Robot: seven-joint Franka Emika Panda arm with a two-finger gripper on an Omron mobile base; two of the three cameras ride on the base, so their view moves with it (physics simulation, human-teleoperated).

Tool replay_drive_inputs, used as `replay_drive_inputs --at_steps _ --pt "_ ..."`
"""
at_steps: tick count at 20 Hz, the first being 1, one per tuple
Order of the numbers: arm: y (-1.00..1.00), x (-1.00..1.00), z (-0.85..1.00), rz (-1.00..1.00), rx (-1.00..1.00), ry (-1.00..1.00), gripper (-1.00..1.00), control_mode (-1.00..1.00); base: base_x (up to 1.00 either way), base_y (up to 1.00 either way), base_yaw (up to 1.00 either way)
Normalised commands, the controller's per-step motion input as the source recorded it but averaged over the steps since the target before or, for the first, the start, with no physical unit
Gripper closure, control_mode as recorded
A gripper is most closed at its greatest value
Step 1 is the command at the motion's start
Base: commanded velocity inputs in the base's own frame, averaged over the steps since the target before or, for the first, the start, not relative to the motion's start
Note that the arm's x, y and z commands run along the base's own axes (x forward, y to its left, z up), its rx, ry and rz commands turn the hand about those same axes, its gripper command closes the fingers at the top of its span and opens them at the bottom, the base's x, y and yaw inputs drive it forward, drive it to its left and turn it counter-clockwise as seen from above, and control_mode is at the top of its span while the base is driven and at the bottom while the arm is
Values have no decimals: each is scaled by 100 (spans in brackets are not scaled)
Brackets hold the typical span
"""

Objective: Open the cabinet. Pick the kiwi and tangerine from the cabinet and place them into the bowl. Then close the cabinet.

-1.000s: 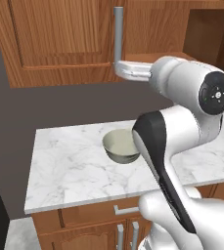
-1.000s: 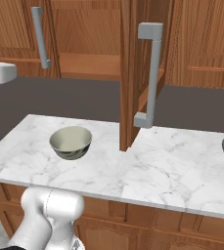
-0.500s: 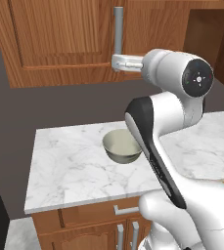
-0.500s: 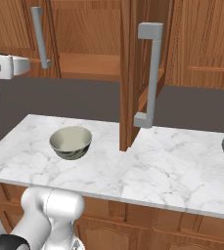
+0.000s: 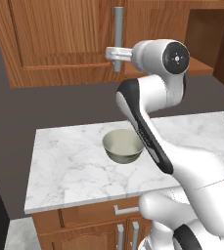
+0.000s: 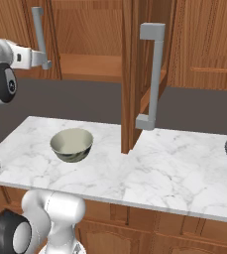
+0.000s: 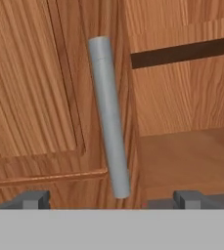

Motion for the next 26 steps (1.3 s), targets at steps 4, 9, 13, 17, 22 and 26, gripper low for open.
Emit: replay_drive_inputs --at_steps 4,9,13,17,22,26 --pt "3 73 0 0 0 9 -100 -100 0 0 0" --pt "7 71 -1 0 0 9 -100 -100 0 0 0" --pt "10 67 -7 0 0 8 -100 -100 0 0 0" --pt "11 70 -15 0 0 6 -100 -100 0 0 0" --pt "10 68 -21 0 0 3 -100 -100 0 0 0" --pt "5 65 -13 0 0 0 -100 -100 0 0 0"
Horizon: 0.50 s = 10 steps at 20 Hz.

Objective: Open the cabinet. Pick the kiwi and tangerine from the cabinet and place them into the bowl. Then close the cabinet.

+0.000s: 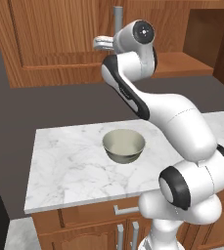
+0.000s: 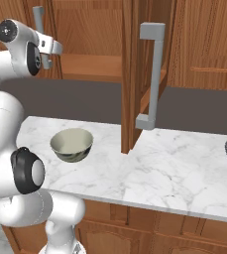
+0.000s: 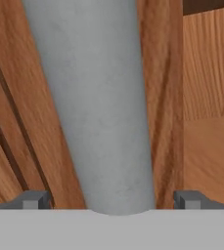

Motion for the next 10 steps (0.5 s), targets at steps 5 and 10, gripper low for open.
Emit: replay_drive_inputs --at_steps 5,10 --pt "5 65 -14 0 0 0 -100 -100 0 0 0" --pt "1 21 -7 0 0 -1 100 -100 0 0 0"
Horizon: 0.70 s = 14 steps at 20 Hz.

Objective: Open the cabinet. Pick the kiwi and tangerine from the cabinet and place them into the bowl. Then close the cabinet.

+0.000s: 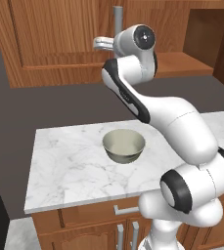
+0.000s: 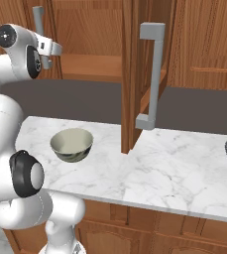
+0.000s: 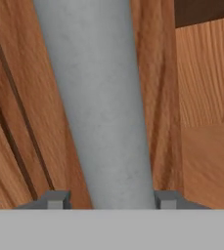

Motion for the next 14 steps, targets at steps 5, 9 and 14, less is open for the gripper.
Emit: replay_drive_inputs --at_steps 5,9,14 --pt "0 0 0 0 0 0 100 -100 0 0 0" --pt "0 0 0 0 0 0 100 -100 0 0 0" --pt "34 -6 0 0 0 0 100 -100 0 0 0"
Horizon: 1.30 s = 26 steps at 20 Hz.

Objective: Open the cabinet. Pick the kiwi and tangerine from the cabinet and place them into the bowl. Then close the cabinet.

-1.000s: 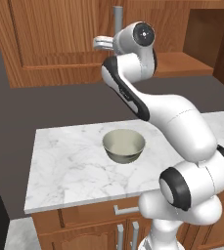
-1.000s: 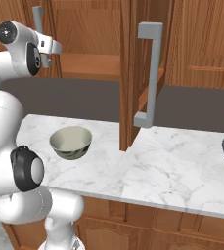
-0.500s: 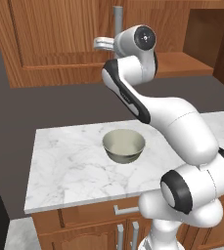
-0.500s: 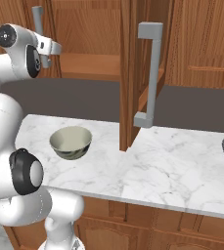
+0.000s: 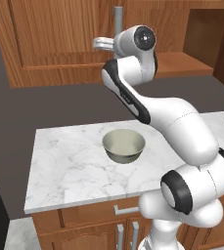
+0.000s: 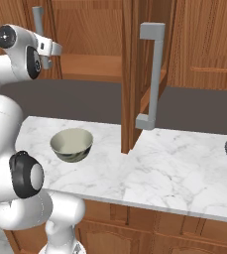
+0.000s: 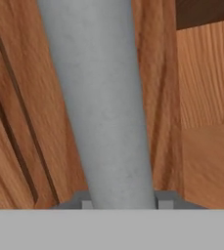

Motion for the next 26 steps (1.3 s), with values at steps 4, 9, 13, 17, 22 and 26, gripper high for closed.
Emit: replay_drive_inputs --at_steps 4,9,13,17,22,26 --pt "72 -3 1 0 0 0 100 -100 0 0 0" --pt "97 -6 6 0 0 0 100 -100 0 0 0" --pt "100 -9 7 0 0 0 100 -100 0 0 0" --pt "100 -26 6 0 -1 0 100 -100 0 0 0" --pt "98 -65 1 3 -4 0 100 -100 0 0 0" --pt "100 -92 5 9 -4 0 100 -100 0 0 0"
